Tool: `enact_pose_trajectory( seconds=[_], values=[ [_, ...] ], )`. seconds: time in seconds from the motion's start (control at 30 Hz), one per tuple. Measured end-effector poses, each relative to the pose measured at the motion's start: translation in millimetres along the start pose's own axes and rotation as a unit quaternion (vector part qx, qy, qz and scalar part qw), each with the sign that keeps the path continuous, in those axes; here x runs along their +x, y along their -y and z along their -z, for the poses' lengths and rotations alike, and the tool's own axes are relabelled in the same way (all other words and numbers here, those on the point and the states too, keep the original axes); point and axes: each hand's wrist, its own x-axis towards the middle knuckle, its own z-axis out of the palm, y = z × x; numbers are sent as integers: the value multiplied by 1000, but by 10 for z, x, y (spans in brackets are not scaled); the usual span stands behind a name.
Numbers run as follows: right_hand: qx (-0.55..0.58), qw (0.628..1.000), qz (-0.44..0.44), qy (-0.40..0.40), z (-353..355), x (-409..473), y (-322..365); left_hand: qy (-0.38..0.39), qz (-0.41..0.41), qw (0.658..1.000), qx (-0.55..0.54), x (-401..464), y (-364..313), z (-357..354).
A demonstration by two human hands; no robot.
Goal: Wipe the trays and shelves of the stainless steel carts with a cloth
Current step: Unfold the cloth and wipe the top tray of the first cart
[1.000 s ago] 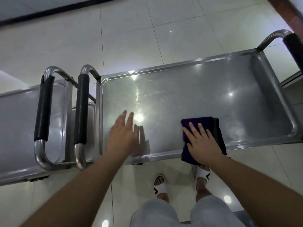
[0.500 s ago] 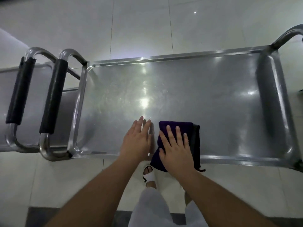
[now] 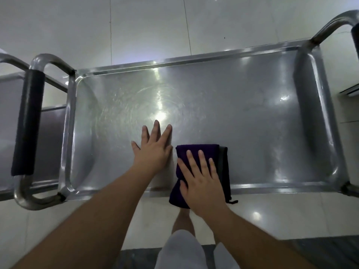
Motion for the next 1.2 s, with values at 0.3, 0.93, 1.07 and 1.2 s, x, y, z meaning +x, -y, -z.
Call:
enact_pose_trajectory(
  seconds=[0.3,0.93,1.07,1.2],
  values=[
    [-15,983,-179,-23,316,-387,-1425,-1,-7,999,-48,-17,69,-134],
    [-83,996,4,-10,470,842,-821,-118,11,993,-3,-11,-3,-346],
    [-96,994,56,-4,459,461,-1331,-123,4,992,4,-12,7,-376],
    [-30,976,-208,-60,662,528,-1842,-124,-5,992,-2,-8,10,-381]
  ],
)
